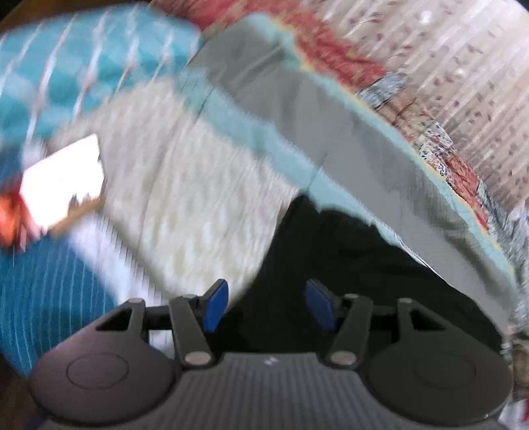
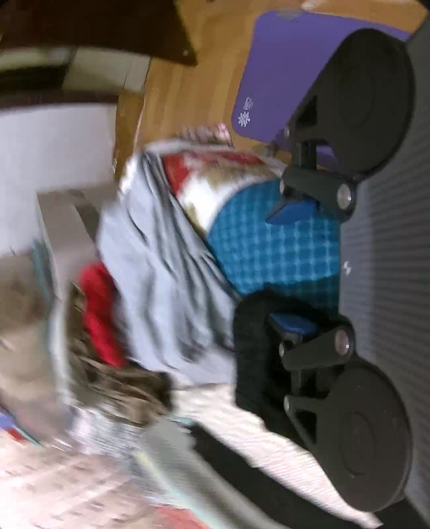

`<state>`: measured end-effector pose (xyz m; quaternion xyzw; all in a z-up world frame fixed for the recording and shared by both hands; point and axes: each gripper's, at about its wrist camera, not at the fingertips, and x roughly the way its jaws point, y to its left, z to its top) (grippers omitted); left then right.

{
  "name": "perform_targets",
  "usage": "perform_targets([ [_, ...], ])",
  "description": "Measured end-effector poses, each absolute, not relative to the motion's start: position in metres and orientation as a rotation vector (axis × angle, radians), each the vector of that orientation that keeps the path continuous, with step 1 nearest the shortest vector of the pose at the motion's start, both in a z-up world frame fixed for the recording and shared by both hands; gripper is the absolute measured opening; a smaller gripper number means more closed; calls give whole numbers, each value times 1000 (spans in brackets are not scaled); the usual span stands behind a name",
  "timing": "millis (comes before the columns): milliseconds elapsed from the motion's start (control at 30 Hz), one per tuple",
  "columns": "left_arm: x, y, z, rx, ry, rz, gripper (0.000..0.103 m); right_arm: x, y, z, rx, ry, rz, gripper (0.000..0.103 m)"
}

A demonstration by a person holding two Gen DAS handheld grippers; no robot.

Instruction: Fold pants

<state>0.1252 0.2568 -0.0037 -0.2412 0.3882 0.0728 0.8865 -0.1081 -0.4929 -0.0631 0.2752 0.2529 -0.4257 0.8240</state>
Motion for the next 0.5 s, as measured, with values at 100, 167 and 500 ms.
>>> perform_targets([
  [100, 173, 242, 7, -339, 769, 118, 58, -111, -480, -45, 528, 474, -960, 61],
  [167, 206, 228, 5, -250, 767, 80, 61, -98, -469, -34, 475, 454, -924, 61],
  [500, 322, 141, -67, 181, 774, -156, 94, 29, -444, -3, 447, 539, -600, 61],
])
